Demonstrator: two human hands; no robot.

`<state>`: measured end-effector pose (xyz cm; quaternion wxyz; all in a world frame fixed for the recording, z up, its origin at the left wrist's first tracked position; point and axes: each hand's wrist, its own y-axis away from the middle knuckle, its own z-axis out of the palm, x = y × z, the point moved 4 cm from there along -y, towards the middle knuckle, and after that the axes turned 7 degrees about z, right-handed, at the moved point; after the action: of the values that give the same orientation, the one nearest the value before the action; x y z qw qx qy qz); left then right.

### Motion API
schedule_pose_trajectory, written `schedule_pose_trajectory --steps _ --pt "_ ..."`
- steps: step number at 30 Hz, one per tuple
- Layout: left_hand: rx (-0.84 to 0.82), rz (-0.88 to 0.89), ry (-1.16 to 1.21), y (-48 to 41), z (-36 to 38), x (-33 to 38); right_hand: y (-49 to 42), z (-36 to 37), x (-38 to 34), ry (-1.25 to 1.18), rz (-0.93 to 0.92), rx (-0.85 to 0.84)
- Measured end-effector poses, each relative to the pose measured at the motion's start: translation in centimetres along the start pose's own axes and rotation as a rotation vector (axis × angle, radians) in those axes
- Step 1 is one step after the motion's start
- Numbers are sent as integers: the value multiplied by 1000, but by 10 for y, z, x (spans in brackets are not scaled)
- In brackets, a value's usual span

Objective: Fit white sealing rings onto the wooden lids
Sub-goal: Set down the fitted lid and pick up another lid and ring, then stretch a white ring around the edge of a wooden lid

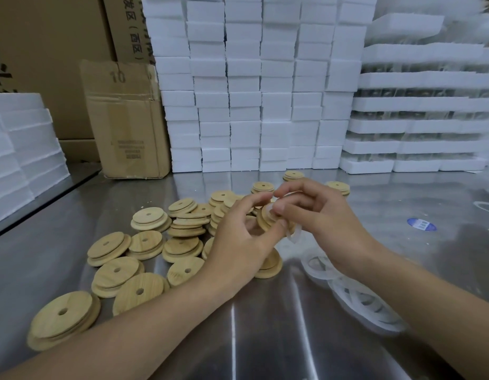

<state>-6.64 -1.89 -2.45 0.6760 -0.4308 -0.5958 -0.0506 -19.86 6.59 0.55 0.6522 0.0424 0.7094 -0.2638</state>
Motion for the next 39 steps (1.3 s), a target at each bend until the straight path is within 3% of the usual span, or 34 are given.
schedule_pose_trajectory --steps 7,10,15,21,26,39 --pt "25 11 -46 -2 -3 -1 -2 0 6 -110 88 -43" --pt "21 51 -100 -1 -3 1 -3 -3 10 -66 82 19" --pt "44 93 -145 -1 -2 0 1 -1 6 221 -99 177" --pt "68 42 -88 0 -7 -5 3 -7 1 431 -165 235" --pt "80 107 -137 0 -8 -1 1 -3 6 354 -134 189" --pt "115 60 -71 -3 -8 -4 -4 -12 11 356 -4 191"
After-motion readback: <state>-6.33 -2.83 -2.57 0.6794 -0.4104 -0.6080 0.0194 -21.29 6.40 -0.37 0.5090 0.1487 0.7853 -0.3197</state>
